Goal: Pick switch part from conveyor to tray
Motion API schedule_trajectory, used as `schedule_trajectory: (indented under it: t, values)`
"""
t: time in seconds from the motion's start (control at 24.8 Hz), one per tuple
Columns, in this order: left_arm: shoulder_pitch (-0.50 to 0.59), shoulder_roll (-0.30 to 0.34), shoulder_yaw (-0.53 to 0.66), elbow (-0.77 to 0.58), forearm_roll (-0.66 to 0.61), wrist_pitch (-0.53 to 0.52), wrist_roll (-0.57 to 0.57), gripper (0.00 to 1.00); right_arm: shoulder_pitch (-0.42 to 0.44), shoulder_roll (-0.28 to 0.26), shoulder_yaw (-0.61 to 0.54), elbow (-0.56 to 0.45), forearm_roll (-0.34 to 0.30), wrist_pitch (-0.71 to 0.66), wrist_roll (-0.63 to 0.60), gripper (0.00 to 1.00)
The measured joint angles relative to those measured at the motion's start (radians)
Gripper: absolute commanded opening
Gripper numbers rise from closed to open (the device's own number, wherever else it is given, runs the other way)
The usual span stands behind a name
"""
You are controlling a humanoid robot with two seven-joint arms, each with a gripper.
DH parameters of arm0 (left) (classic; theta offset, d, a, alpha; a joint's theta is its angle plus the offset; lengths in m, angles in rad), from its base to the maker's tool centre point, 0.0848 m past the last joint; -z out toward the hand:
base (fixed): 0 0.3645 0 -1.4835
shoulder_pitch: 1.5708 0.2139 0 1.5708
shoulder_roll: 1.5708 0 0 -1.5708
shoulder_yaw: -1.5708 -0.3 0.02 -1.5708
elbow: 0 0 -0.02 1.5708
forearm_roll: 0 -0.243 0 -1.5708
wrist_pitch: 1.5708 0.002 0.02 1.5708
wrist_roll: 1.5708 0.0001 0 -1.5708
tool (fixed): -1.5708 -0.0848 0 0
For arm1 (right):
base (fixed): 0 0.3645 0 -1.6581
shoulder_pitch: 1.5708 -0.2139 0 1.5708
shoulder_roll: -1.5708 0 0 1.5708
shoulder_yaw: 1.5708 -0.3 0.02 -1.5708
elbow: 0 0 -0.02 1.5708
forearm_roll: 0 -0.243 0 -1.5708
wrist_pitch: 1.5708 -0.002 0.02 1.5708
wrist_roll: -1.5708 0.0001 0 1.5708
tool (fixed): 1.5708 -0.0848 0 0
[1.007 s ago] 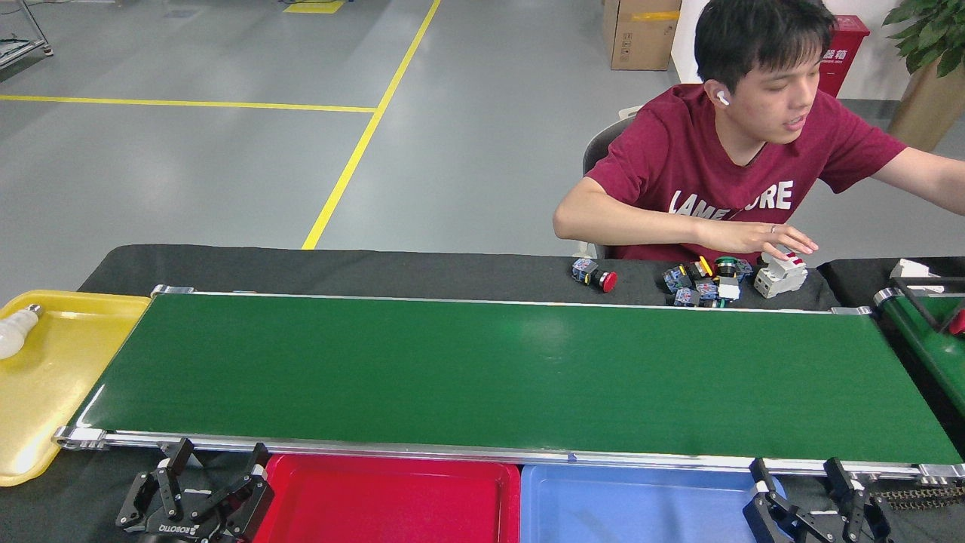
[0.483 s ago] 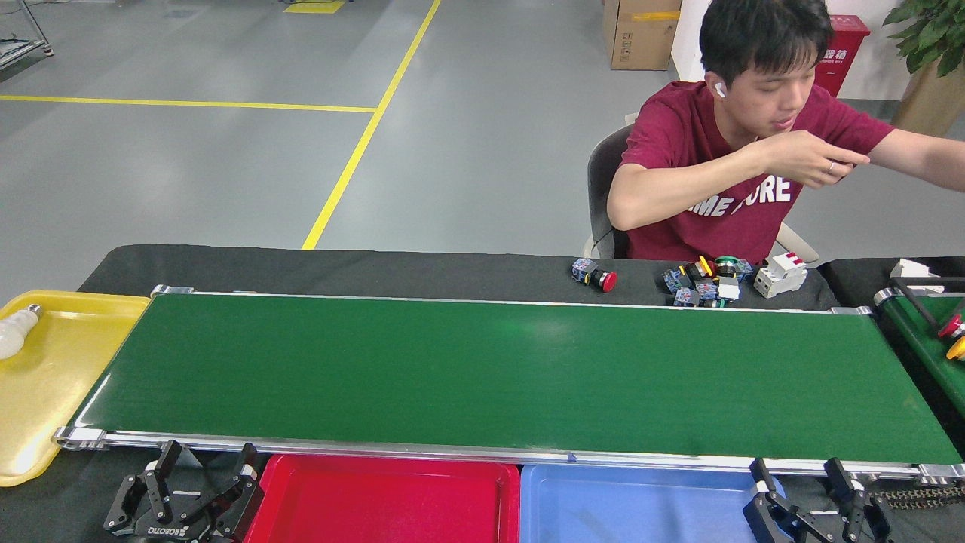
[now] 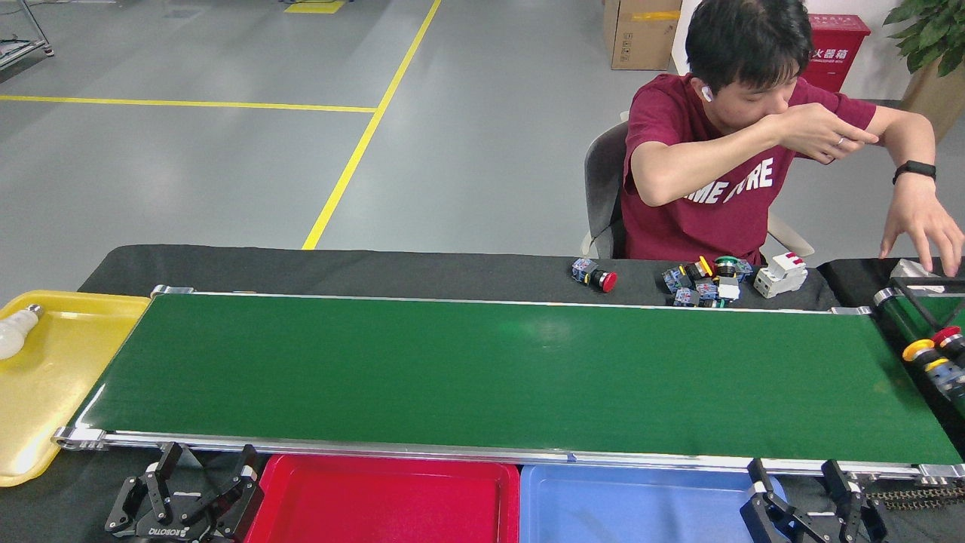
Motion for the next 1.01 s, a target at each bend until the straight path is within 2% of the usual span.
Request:
schedule_trajectory:
  t: [0.36,0.48,0.6,0.81,1.01]
  values:
    - [0.000,0.004,0.000,0.024,0.000,0.000,0.000,1.00,0.000,0.004,0.000,0.000,0.011,0.001,-0.006,0.98]
    - [0.000,0.004,0.000,0.025,0.000,-0.003,0.000,1.00,-0.013,0.009,0.000,0.001,0.011,0.061,0.012,0.98]
    - [0.000,0.004,-0.001,0.025,0.000,-0.003,0.000,1.00,-0.080,0.009,0.000,0.026,0.019,0.159,0.048,0.98]
    - [-0.002,0.004,-0.003,0.025,0.000,-0.003,0.000,1.00,-0.277,0.009,0.003,0.221,0.095,0.300,0.088,0.98]
    - [-0.003,0.007,-0.006,0.025,-0.001,-0.003,0.000,1.00,-0.417,0.005,0.022,0.417,0.109,0.362,0.092,0.98]
